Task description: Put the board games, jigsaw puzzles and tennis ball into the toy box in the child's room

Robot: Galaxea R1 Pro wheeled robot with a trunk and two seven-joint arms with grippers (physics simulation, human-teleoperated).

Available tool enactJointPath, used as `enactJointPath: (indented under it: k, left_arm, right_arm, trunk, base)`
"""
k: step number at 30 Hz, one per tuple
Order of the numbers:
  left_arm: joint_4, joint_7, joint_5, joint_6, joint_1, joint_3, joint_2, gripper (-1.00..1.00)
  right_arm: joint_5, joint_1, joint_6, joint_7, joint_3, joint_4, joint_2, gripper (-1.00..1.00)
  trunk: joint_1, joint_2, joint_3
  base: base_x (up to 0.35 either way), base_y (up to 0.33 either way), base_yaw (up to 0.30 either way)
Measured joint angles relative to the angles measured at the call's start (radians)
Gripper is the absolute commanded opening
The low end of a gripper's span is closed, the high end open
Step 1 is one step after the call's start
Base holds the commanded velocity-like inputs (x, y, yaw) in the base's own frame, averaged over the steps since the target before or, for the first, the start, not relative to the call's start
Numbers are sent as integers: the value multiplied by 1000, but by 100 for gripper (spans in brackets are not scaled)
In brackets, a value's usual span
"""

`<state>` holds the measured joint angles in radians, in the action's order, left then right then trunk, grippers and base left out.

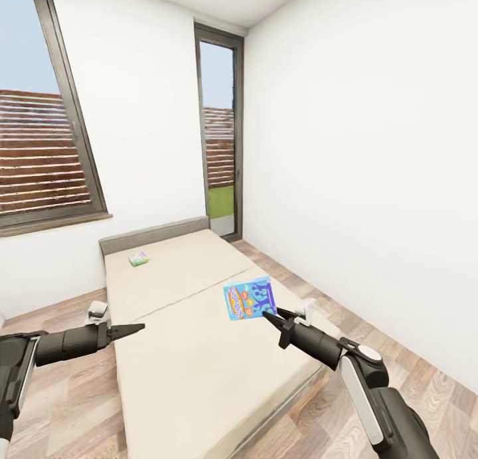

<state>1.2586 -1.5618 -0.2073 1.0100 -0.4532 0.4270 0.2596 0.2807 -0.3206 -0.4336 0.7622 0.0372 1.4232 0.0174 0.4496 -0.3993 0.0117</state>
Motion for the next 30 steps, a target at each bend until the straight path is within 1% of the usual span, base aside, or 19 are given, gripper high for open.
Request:
enactJointPath:
  k: [5,9,13,16,19,24,30]
  left_arm:
    - [0,0,0,0,0,0,-1,100]
    - [0,0,0,0,0,0,-4,100]
    - [0,0,-1,0,0,0,-15,100]
    - [0,0,-1,0,0,0,-18,100]
    - [1,0,-2,0,0,0,-19,100]
    - [1,0,-2,0,0,0,-20,100]
    - [1,0,-2,0,0,0,-20,100]
  right_arm:
    - [-2,0,-15,-2,5,-2,-1,-100]
    - [-4,0,-80,-3,1,-2,-1,-100]
    - [-2,0,-110,-4,-1,-2,-1,-100]
    - [-2,0,-132,-6,-2,-1,-1,-100]
    - [-2,0,-139,-12,-3,0,-1,-100]
    - [-1,0,-143,-45,-3,-1,-1,-100]
    - [0,0,-141,-54,-2,-4,-1,-100]
  trunk:
    - [0,0,2]
    - [0,0,2]
    - [0,0,0]
    - [0,0,-1]
    - [0,0,-3]
    - [0,0,-6]
    - [0,0,-9]
  base:
    - [-41,-299,280]
    - [-78,-299,287]
    - [-92,-299,287]
    - [-118,-293,285]
    - [-126,-290,283]
    - [-115,-290,282]
    - [-96,-290,282]
